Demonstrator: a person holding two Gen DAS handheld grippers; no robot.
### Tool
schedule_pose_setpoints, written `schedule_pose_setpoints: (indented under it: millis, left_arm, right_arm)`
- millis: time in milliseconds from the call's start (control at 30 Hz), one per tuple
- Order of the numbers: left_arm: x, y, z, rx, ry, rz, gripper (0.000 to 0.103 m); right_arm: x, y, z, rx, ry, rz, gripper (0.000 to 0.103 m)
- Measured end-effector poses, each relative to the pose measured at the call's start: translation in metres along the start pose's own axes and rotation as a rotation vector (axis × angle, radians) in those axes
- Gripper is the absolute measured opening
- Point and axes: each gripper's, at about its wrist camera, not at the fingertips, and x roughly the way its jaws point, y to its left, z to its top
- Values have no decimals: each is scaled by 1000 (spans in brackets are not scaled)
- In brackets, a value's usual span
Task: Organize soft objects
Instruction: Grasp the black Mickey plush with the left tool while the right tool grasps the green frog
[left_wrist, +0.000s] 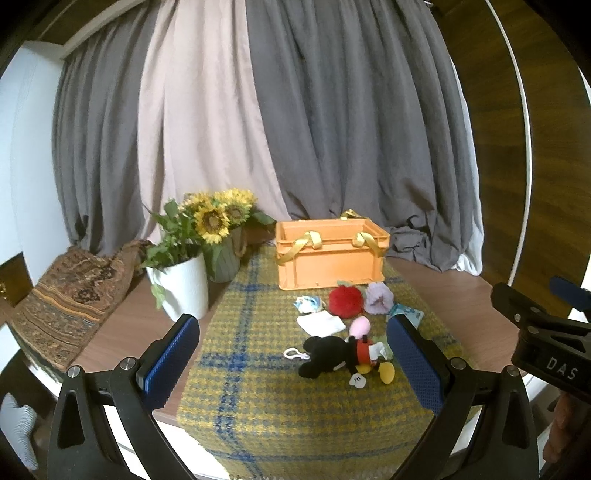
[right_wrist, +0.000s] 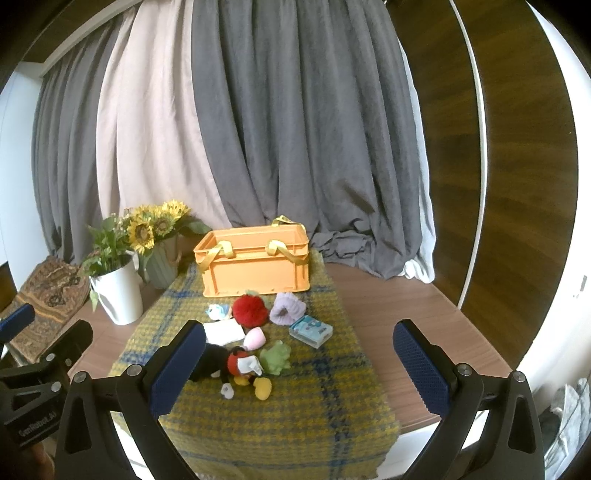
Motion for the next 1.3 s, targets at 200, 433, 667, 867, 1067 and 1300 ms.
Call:
schedule_pose_setpoints:
  millis: [200,433,667,867,1067,1300]
  left_arm:
    - [24,0,-6,15,52,-18,103]
    - [63,-1,-12,94,97,-18,103]
    - [107,0,-24,141,145,-47,103]
    - [150,-1,-33,177,190,-95,101]
    - [189,-3,-48,198,266,-168,94]
    - [221,-10,-64,225,329,-246,87]
  right_arm:
    - [21,3,-6,9,46,6,103]
    - [56,9,-15,2,94,-15,103]
    - [98,14,-23,13,134,-23,103]
    - [137,20,-29,14,165,-29,100]
    - [173,22,-38,30,207,-37,97]
    - [210,21,-53,67,270,-46,91]
